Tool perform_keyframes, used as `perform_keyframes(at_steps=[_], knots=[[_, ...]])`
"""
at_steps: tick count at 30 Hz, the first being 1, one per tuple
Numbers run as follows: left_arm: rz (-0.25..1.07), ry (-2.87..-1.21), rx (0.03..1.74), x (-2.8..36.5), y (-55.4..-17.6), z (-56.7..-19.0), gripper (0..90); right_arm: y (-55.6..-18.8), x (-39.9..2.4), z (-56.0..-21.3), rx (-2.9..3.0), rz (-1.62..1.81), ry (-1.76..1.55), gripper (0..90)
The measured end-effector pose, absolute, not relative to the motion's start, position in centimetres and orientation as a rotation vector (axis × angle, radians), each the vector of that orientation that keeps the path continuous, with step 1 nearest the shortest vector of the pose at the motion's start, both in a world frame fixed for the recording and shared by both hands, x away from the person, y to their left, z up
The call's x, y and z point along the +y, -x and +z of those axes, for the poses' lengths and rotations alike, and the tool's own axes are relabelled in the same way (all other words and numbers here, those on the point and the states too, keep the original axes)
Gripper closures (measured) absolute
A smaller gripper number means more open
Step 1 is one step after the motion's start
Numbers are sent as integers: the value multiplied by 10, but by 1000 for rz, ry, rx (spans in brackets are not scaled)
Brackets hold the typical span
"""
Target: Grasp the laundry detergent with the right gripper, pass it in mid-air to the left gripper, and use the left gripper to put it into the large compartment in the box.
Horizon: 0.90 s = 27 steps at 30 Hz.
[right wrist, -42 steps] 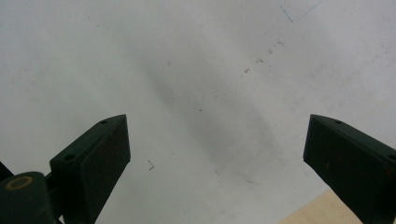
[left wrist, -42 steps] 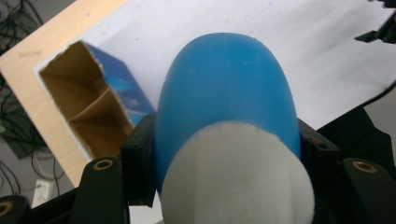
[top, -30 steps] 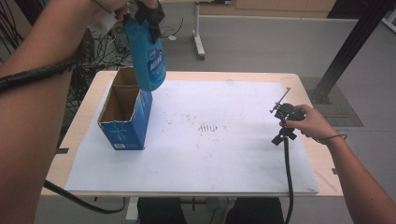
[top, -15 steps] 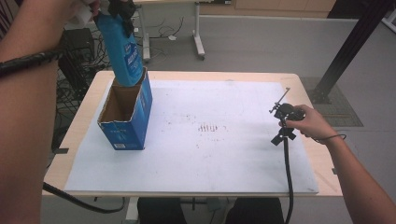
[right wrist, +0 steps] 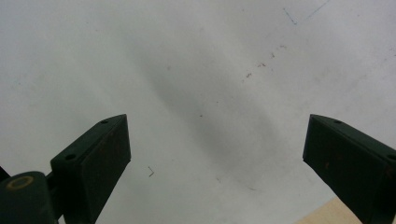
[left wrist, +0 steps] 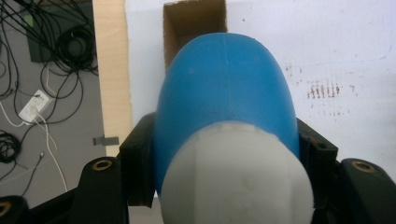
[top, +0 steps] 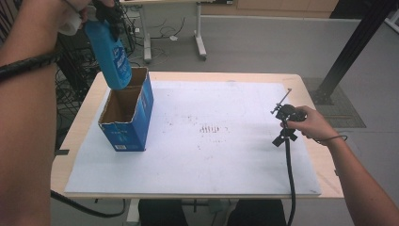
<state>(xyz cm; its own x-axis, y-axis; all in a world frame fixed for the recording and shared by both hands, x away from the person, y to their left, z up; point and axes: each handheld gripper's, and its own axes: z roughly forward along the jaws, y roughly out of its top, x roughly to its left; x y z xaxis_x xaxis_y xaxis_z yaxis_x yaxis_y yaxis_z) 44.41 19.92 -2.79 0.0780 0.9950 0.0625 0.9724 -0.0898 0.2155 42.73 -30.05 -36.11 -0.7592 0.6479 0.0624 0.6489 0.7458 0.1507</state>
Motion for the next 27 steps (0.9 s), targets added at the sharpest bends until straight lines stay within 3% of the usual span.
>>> perform_keyframes(at_steps=[27], knots=[[253, -2246, 2098, 212, -455, -105, 378, -426, -297, -362, -2918, -274, 1084, 77]])
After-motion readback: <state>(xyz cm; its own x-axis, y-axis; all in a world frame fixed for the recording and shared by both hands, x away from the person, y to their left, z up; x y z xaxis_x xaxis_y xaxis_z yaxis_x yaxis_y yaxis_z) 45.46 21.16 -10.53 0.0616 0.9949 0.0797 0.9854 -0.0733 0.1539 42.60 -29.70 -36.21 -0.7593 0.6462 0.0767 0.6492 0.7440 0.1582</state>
